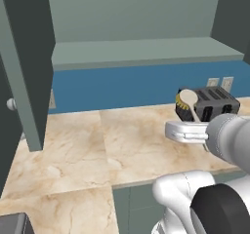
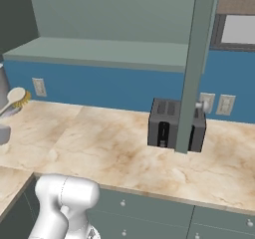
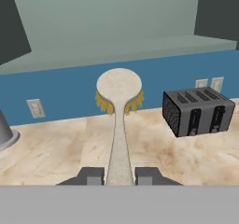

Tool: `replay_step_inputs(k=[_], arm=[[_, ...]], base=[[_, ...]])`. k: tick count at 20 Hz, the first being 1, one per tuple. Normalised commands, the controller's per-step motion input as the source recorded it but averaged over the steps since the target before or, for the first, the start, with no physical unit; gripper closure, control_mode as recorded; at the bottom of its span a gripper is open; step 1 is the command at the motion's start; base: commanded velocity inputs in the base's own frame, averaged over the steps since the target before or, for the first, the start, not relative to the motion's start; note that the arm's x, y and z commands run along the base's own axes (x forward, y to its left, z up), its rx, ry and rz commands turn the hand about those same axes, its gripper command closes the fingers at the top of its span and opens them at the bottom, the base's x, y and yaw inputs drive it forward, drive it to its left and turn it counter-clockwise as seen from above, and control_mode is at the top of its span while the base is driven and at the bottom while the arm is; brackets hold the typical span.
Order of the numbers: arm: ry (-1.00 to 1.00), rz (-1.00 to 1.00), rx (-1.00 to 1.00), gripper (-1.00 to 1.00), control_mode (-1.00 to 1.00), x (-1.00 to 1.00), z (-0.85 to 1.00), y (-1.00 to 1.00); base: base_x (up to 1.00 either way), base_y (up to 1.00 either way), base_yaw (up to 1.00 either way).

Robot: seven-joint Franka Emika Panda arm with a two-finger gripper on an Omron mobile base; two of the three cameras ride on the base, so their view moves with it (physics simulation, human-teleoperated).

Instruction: Locate and retrieve the dish brush and sponge from the cabinet. Place them next to the sink.

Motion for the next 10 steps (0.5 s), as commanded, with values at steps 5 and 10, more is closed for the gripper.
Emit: replay_step_inputs(k=[5, 10], arm=[[0.00, 0.00, 0.00, 1.00, 1.00, 0.00, 0.00, 0.00], [0.00, 0.00, 0.00, 1.00, 1.00, 0.00, 0.00, 0.00]], base=[[-0.62, -0.23, -0.03], [-0.66, -0.30, -0.06]])
